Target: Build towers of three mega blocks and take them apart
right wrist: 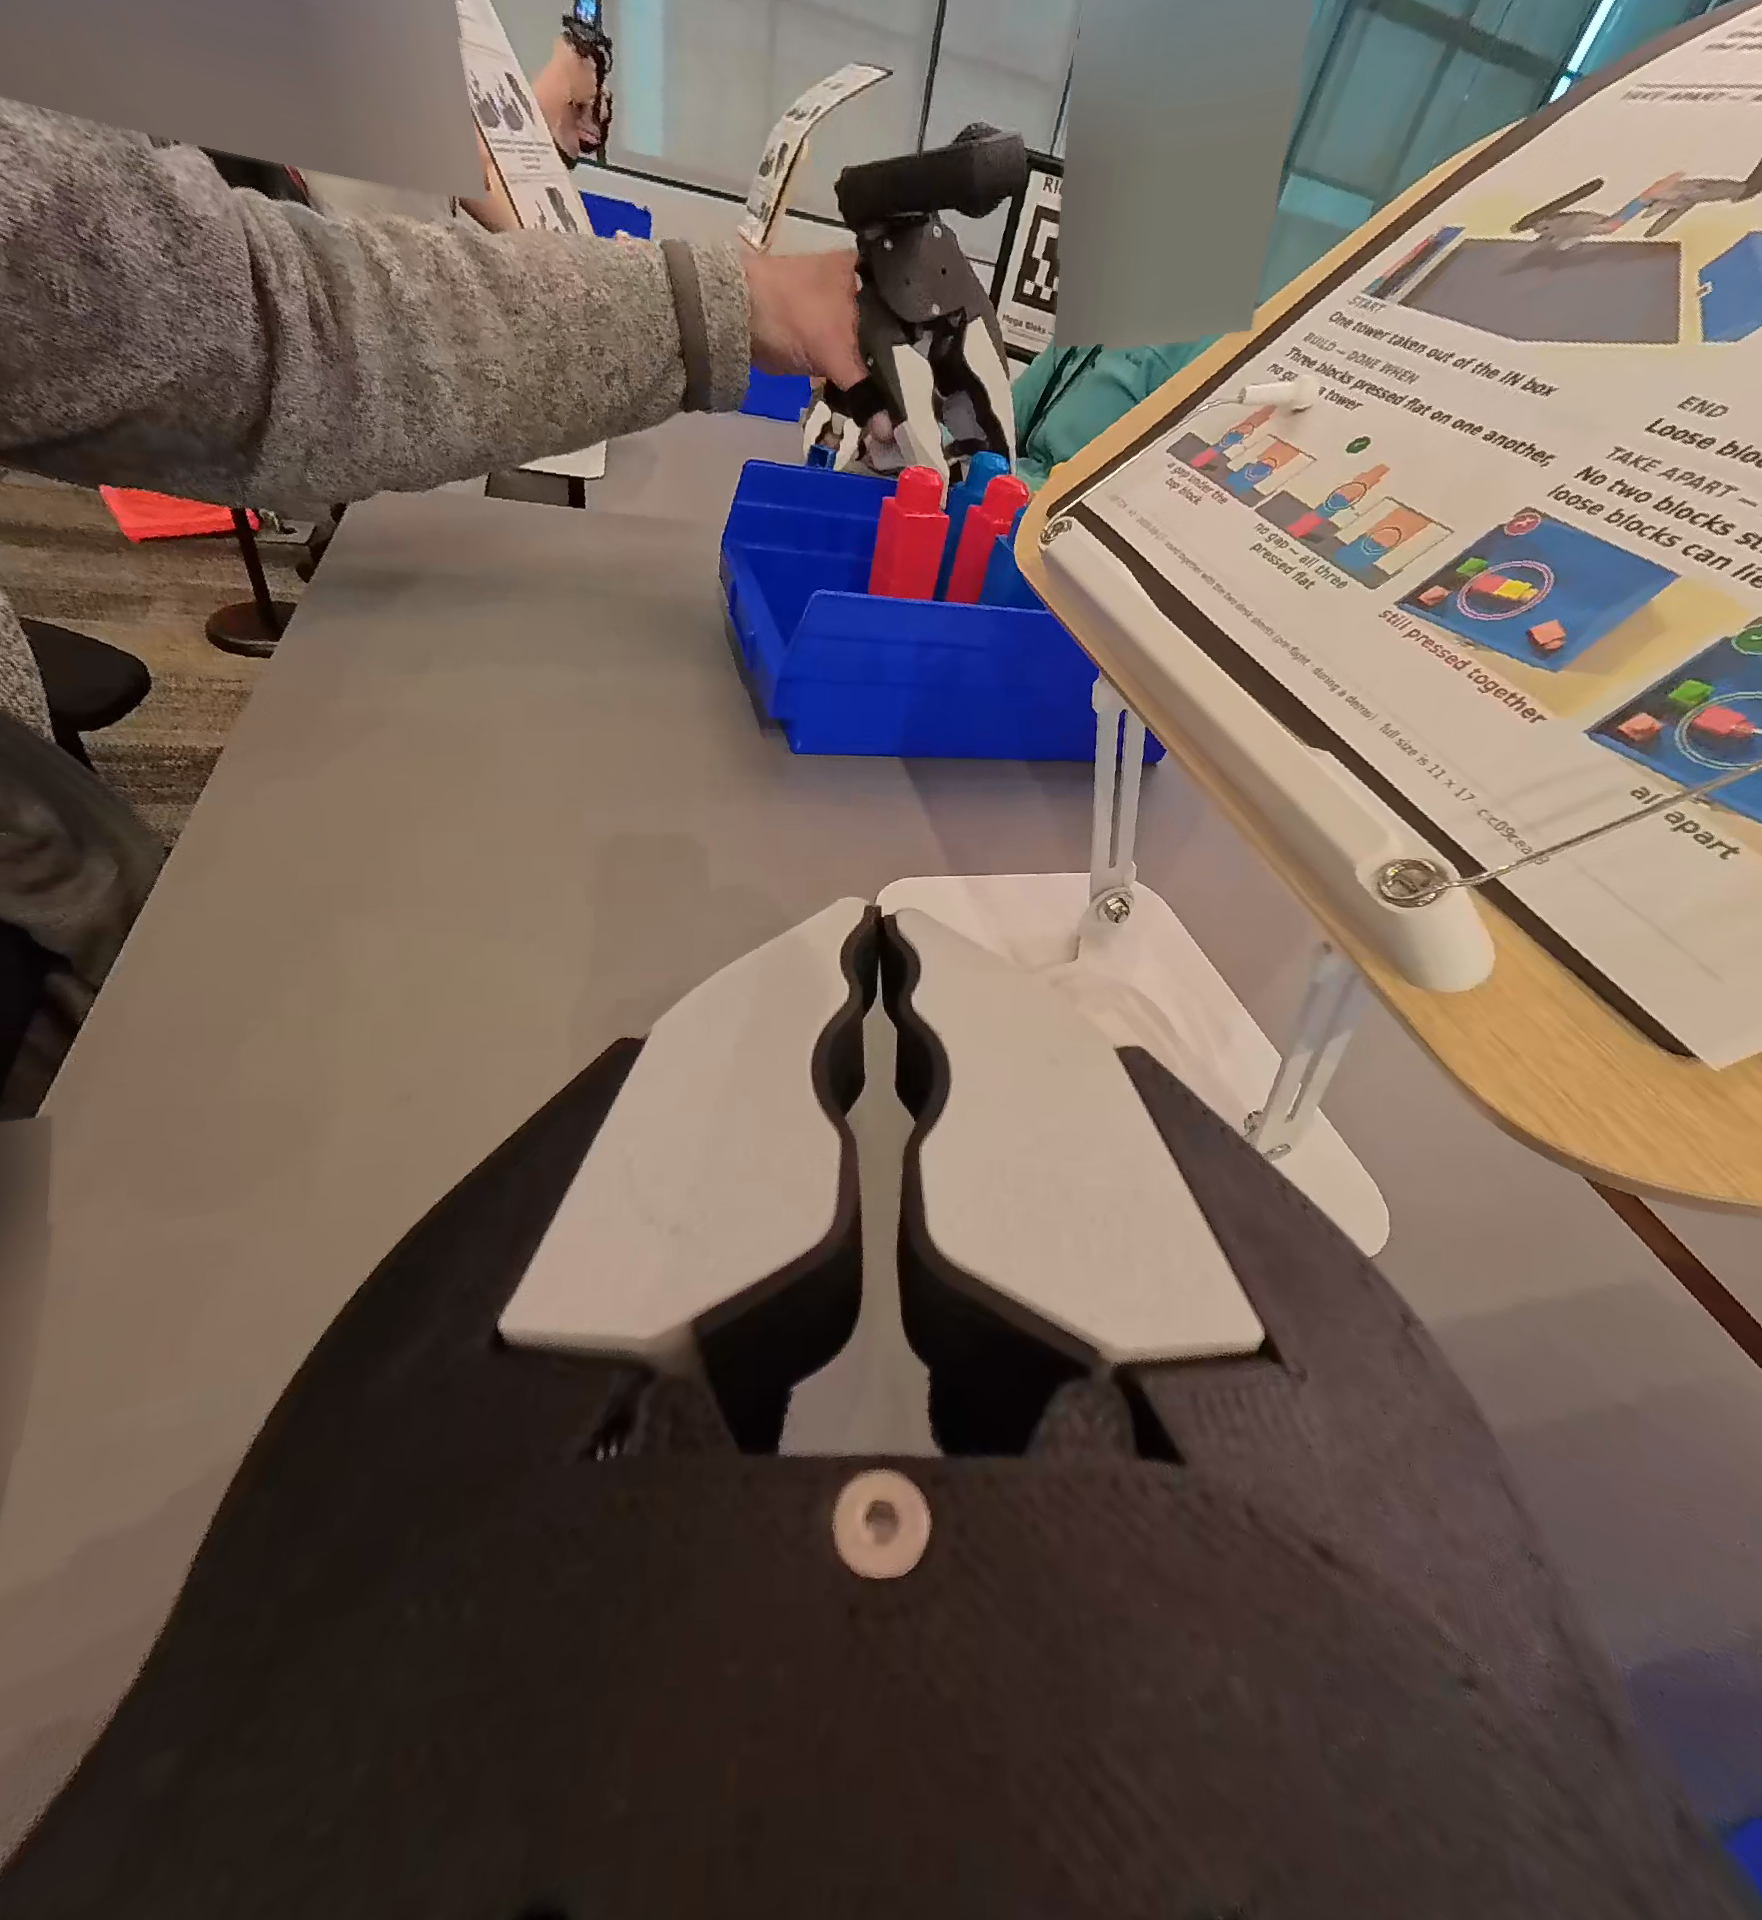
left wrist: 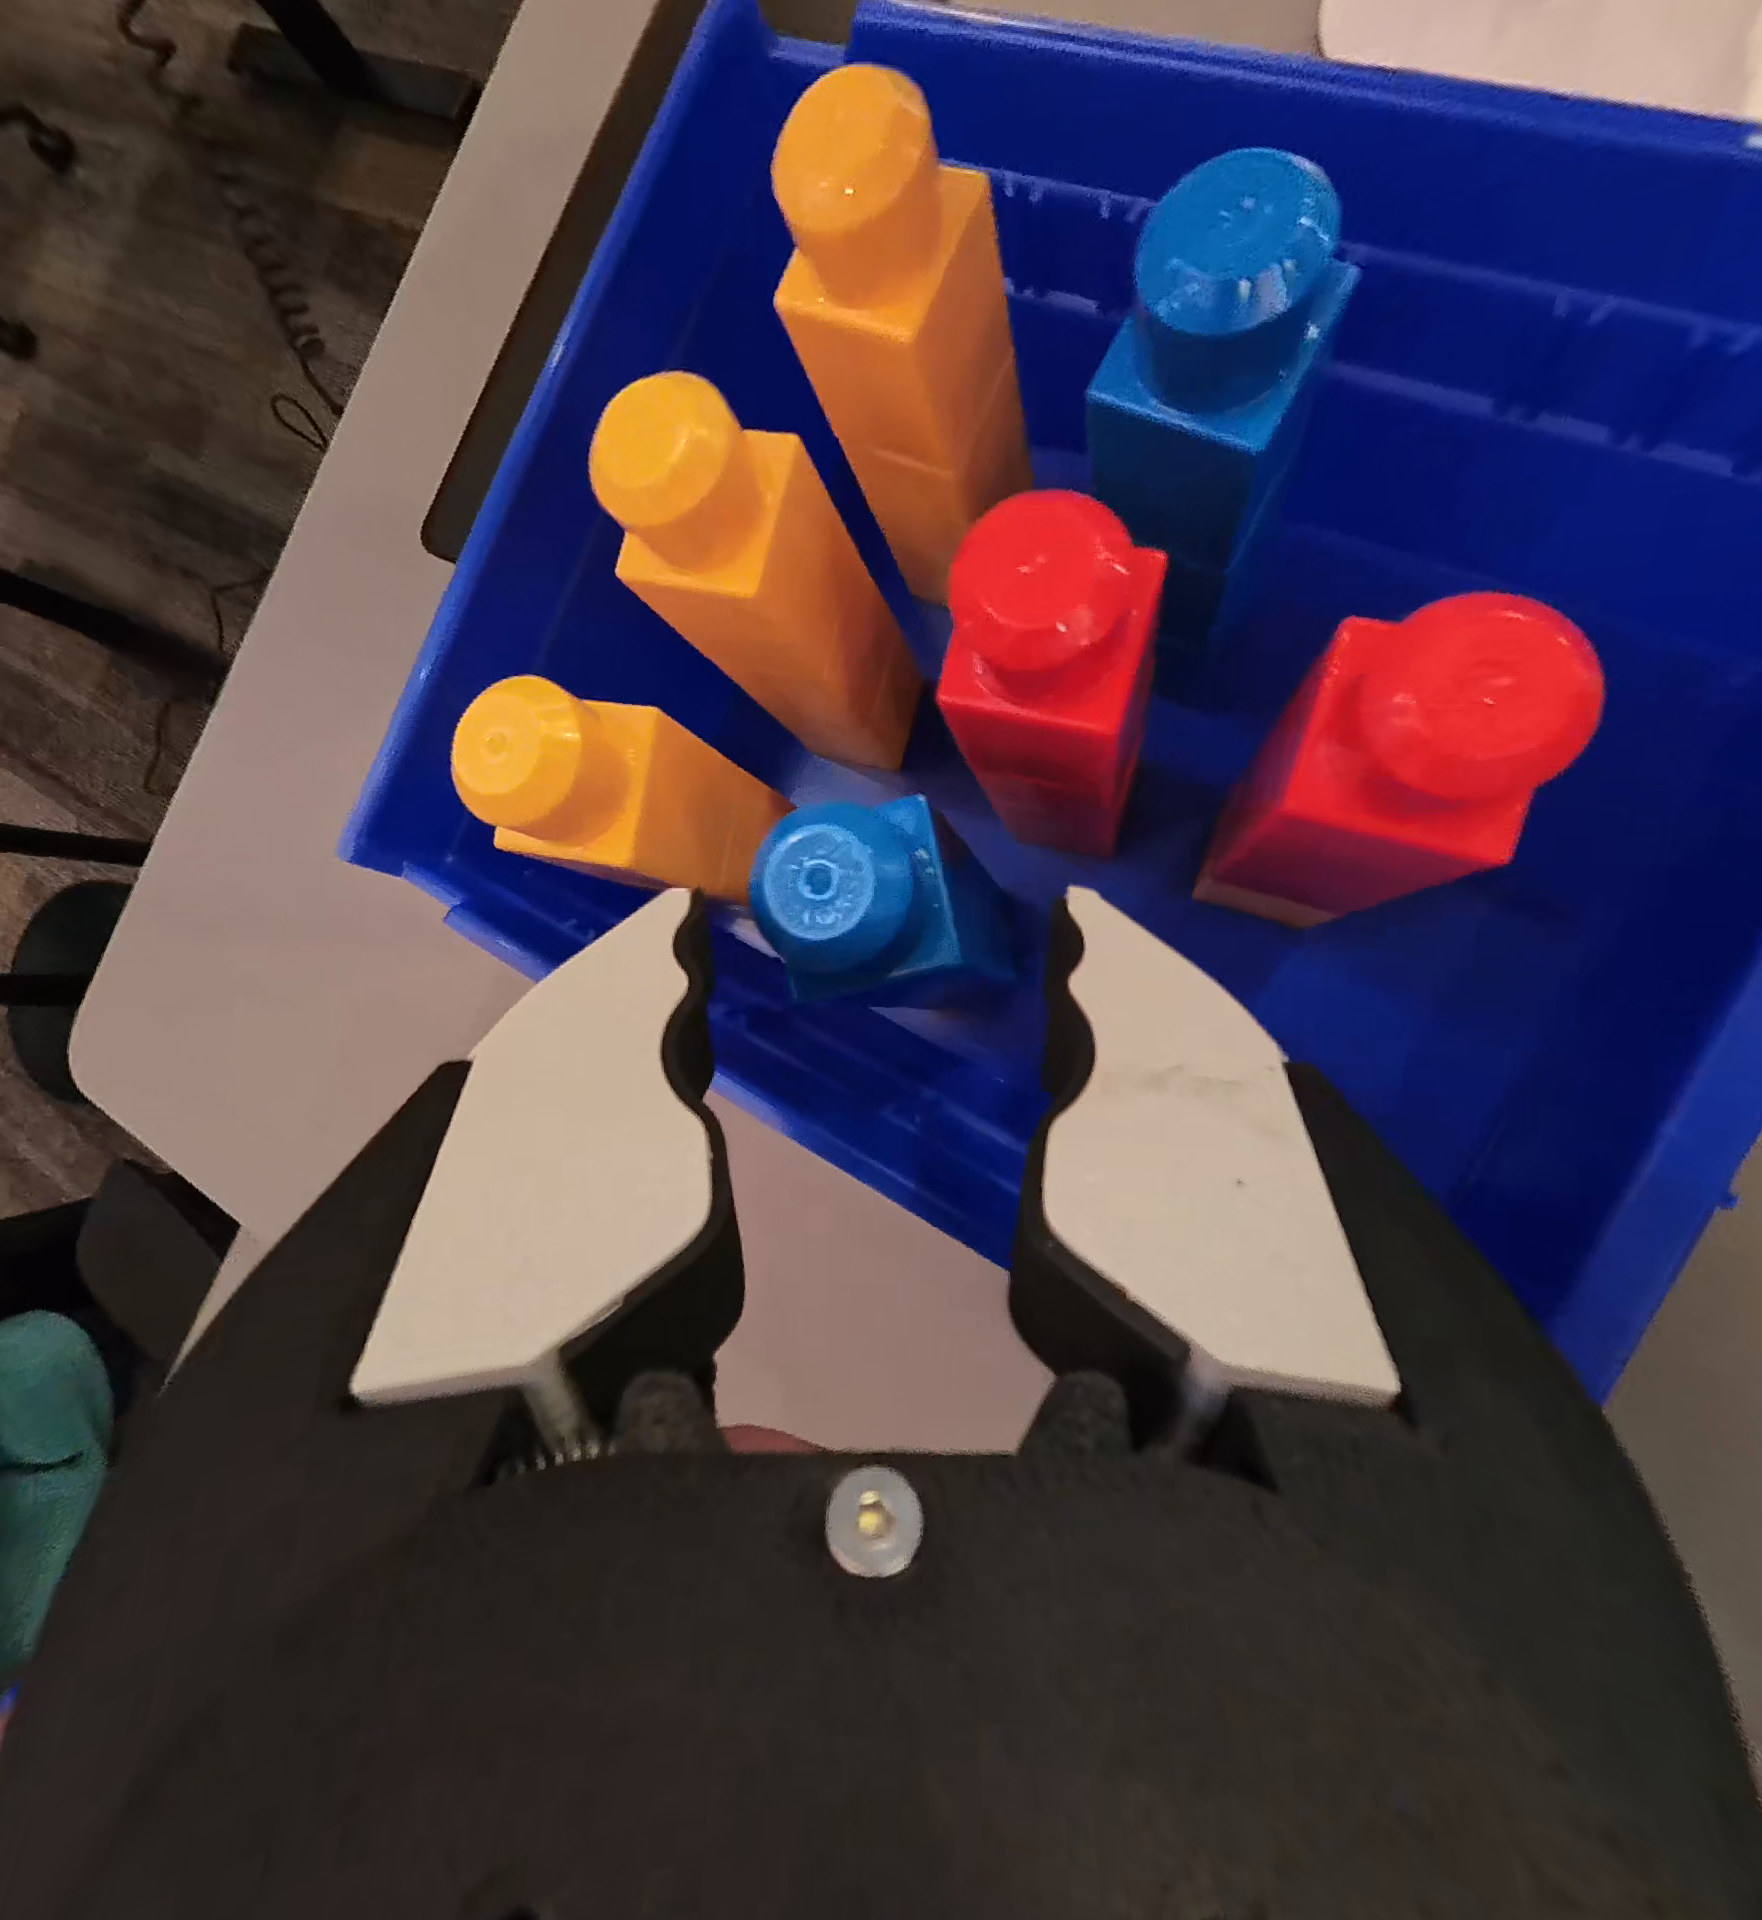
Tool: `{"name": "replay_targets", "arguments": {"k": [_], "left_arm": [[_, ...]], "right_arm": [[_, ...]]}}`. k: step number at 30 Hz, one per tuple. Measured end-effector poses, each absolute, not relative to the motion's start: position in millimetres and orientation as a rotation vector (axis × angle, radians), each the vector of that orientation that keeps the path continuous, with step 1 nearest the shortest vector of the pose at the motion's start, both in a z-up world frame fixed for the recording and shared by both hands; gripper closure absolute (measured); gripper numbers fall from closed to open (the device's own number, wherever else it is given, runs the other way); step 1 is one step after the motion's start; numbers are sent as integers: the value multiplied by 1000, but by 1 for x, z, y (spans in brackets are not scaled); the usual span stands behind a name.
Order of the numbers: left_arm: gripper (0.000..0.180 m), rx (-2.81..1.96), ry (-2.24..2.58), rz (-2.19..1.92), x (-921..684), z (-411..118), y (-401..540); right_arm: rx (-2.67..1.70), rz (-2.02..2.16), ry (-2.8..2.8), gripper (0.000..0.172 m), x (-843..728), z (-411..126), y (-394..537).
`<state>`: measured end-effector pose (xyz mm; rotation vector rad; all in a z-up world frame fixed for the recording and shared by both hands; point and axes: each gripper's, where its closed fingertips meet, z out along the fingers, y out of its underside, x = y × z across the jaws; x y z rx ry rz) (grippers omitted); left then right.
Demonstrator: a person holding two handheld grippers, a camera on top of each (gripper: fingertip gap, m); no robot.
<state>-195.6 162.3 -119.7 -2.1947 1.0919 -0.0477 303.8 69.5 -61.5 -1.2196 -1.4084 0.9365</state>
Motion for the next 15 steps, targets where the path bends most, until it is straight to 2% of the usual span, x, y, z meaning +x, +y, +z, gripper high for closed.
{"name": "replay_targets", "arguments": {"k": [3, 5, 7, 8, 12, 15], "left_arm": [[117, -2273, 1066, -61, -199, -132, 166], [122, -2321, 1076, -79, -199, -143, 165], [139, -2323, 1080, -102, -195, -146, 166], [140, -2311, 1072, -118, -192, -145, 167], [142, -2294, 1027, -105, -193, -135, 167], [143, -2232, 987, -104, -192, -104, 156]], "right_arm": [[-1223, 933, -1416, 172, 303, -63, 69], [-1223, 937, -1419, 172, 303, -64, 69], [-1225, 935, -1425, 172, 303, -65, 69], [-1227, 934, -1427, 172, 303, -66, 69], [-1233, 932, -1430, 172, 303, -68, 70], [-1239, 933, -1436, 172, 304, -70, 70]]}}
